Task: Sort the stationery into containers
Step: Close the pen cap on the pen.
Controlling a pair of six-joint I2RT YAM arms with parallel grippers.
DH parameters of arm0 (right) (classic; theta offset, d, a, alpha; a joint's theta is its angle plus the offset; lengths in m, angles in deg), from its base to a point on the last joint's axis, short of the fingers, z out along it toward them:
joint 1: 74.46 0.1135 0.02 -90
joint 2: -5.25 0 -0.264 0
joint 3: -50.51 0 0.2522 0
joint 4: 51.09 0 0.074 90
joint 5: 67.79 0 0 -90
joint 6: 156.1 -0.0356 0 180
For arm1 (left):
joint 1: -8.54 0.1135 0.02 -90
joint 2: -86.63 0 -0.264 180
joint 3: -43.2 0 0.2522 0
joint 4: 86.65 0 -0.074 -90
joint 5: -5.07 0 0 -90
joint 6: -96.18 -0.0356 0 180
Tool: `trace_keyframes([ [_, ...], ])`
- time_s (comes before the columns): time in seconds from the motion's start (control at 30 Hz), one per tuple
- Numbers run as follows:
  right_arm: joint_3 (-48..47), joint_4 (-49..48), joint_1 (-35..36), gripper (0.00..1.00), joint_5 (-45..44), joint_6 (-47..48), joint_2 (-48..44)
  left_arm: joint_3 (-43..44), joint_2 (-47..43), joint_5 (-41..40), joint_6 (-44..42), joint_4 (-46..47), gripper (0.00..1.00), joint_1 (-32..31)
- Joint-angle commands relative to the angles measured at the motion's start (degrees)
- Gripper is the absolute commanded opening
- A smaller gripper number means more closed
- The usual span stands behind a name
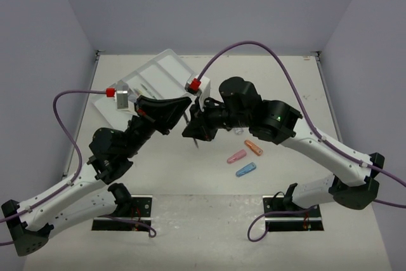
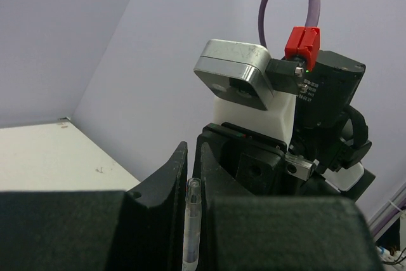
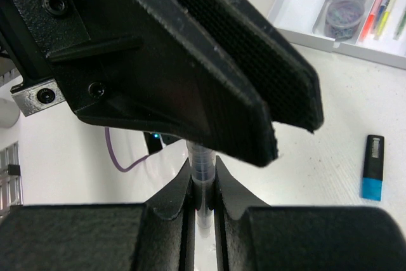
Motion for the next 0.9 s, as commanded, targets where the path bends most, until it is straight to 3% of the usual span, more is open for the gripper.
trace_keyframes([
  [0.0, -8.6, -24.5, -5.2, 0.00, -6.1, -0.7, -0.2, -4.8, 1.8, 13.6, 1.9, -17.1, 0.00, -5.0],
  [0.17, -9.5, -24.0, -6.2, 0.00, -3.9, -0.8, -0.5, -4.9, 0.6, 9.9, 1.8, -19.4, 0.00, -5.0],
  [0.3, 0.3, -27.6, -6.2, 0.00, 1.9, -1.8, -3.4, 1.0, -1.3, 1.8, -1.2, -27.7, 0.02, -5.0],
  [0.37, 9.3, -31.2, -6.1, 0.00, 4.7, -4.0, -6.9, 6.2, -1.6, -2.0, -3.7, -33.8, 0.10, -5.0],
  [0.5, 20.3, -36.0, -5.8, 0.00, 6.9, -7.2, -11.4, 10.3, -2.1, -5.0, -6.2, -37.3, 0.40, -5.0],
  [0.57, 21.5, -35.5, -5.6, 0.00, 7.2, -7.5, -12.3, 10.3, -2.2, -5.2, -6.5, -37.6, 0.46, -5.0],
  [0.67, 22.3, -34.4, -5.4, 0.00, 7.3, -7.2, -12.5, 8.8, -1.9, -4.3, -5.9, -36.4, 0.37, -5.0],
  [0.87, 23.7, -34.7, -5.0, 0.00, 8.6, -7.6, -12.4, 7.7, 0.0, -3.2, -6.2, -33.9, 0.37, -5.0],
])
